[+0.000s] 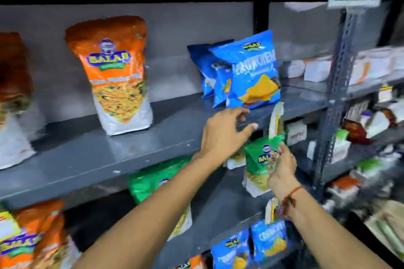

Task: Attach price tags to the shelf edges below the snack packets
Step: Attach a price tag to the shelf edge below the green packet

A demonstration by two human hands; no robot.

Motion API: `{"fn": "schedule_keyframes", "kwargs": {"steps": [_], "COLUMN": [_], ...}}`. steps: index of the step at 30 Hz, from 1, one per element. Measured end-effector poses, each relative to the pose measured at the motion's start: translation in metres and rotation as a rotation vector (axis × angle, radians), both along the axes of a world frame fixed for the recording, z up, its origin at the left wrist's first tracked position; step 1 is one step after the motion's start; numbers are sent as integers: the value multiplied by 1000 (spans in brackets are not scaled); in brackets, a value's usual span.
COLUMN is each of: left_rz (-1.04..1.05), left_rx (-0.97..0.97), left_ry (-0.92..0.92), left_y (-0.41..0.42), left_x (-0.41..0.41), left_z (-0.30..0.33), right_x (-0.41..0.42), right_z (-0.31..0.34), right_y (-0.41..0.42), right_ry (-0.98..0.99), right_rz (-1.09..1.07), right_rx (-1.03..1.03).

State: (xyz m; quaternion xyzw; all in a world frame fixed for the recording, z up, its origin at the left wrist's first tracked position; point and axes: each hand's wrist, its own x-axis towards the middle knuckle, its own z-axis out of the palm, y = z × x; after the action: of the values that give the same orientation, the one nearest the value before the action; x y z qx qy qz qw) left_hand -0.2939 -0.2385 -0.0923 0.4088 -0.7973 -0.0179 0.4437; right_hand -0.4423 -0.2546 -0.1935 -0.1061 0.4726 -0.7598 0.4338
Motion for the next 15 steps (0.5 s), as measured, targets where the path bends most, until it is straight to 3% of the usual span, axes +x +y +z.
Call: {"fn": "schedule_keyframes", "kwargs": {"steps": [4, 8, 15], "left_rz": [-13, 90, 192], "left_rx": [-51, -36, 69], "left_ry": [-222, -312, -182], "left_y": [-32, -66, -92], "left_x": [-66, -117, -138], "left_z": [17, 26, 16], "right_x": [-33, -53, -67], "right_z": [-2, 4, 0], "right_y": [-21, -38, -46], "right_ry": [-13, -80, -160], "right_rz": [172, 217, 297], "right_rx": [55, -96, -240]}}
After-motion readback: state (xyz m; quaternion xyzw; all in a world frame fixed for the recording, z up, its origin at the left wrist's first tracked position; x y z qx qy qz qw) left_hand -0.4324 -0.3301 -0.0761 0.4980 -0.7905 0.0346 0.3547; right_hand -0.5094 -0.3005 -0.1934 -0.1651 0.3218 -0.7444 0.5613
